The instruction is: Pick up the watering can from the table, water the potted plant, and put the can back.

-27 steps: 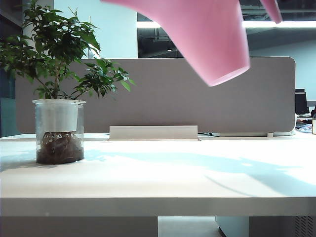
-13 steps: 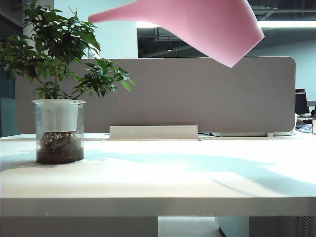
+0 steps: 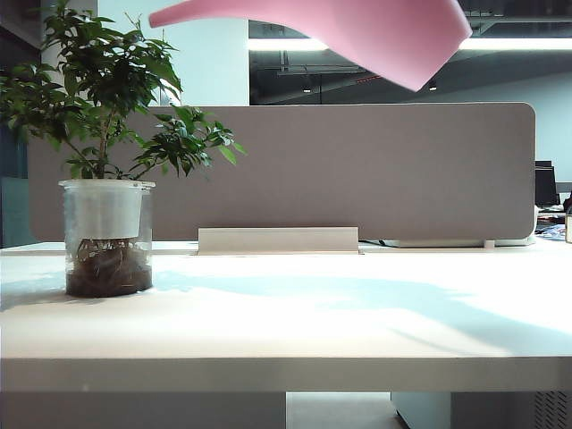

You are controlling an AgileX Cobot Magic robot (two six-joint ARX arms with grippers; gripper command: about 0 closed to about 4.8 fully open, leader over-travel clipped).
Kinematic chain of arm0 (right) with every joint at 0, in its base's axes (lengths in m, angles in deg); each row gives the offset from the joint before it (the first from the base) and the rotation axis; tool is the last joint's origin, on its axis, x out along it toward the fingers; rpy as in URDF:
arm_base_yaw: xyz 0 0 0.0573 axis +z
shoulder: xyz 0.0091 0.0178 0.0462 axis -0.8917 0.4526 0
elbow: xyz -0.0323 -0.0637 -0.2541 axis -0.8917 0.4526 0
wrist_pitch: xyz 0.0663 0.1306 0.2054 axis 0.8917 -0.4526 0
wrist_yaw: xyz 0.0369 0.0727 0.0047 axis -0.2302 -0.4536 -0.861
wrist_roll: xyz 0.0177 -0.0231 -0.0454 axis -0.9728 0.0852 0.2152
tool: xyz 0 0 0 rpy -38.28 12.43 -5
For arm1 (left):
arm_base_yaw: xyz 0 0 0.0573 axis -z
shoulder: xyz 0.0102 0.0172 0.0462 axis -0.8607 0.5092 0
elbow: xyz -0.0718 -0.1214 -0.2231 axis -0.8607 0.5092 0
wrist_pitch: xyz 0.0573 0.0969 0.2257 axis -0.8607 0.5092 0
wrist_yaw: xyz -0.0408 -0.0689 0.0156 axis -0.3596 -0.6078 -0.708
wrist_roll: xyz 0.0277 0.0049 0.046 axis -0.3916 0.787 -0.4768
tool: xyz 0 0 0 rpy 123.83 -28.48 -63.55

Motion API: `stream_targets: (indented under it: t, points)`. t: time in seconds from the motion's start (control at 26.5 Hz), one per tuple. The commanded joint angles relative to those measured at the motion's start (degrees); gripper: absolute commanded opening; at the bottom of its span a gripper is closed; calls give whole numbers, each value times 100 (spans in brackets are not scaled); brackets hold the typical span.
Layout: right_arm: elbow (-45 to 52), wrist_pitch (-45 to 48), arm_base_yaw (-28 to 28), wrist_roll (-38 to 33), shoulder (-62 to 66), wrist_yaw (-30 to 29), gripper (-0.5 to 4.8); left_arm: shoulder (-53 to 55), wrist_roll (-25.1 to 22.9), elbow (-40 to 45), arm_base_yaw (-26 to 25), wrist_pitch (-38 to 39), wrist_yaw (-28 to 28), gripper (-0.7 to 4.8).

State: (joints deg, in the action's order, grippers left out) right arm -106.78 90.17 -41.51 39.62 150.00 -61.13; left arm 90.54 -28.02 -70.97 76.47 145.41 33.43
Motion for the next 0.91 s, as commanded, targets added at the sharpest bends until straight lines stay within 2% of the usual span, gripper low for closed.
stream_targets:
  t: [0.04, 0.15, 0.57, 0.91]
  points:
    - [-358, 160, -2, 181, 136, 7, -6, -4, -35, -15, -2, -57, -11, -5]
    - [-623, 44, 66, 341, 306, -48, -6, -4, -35, -15, -2, -57, -11, -5]
    - [-914, -22, 557, 1681, 715, 9, -6, -7, -35, -15, -2, -57, -17, -5]
    - [-916, 114, 629, 1829, 787, 7, -6, -7, -35, -15, -2, -57, -11, -5]
